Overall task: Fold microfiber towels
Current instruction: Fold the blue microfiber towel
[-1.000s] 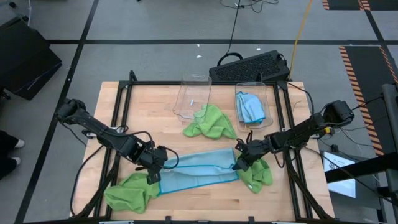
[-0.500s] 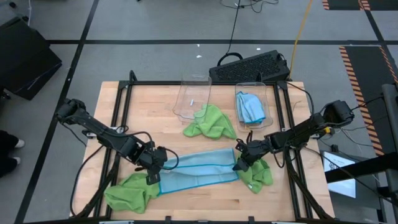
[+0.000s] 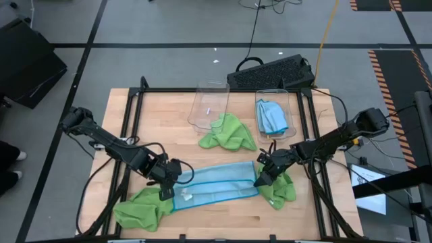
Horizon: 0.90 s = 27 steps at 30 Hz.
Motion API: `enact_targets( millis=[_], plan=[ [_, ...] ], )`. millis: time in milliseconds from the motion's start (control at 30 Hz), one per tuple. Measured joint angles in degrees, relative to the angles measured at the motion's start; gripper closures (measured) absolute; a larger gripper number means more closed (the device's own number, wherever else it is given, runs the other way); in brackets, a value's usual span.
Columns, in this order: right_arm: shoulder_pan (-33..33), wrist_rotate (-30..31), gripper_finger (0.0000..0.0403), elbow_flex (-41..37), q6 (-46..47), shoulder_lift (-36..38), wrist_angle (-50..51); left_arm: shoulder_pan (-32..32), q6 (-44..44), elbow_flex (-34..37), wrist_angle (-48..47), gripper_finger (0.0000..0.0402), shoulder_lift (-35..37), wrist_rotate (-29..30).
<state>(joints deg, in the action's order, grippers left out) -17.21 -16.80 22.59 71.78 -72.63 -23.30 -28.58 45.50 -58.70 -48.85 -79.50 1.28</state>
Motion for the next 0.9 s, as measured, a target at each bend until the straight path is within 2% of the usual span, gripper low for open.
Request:
enact_targets(
  millis=[333, 567, 700, 767, 900],
  plan=[
    [-0.02, -0.51, 0.0280, 0.00, -0.87, -0.01, 0.08, 0.00, 1.20, 0.00, 3.11, 0.0366, 0.00, -1.52],
    [-0.13, -5.67, 0.0280, 0.00, -2.17, -0.01, -0.01, -0.04, 3.22, 0.00, 3.09, 0.0366, 0.00, -2.73],
    [-0.04, -11.78, 0.0280, 0.00, -0.40, 0.15, -2.13, -0.04, 3.80, 0.00, 3.05, 0.0366, 0.00, -0.89],
    [0.28, -12.98, 0.0281, 0.00, 2.24, 0.95, -2.89, -0.04, 4.75, 0.00, 3.03, 0.0366, 0.00, 0.43],
    [2.49, -8.69, 0.0283, 0.00, 7.78, 3.23, -3.07, -0.02, 6.25, 0.00, 3.36, 0.0366, 0.00, 4.24]
  ],
)
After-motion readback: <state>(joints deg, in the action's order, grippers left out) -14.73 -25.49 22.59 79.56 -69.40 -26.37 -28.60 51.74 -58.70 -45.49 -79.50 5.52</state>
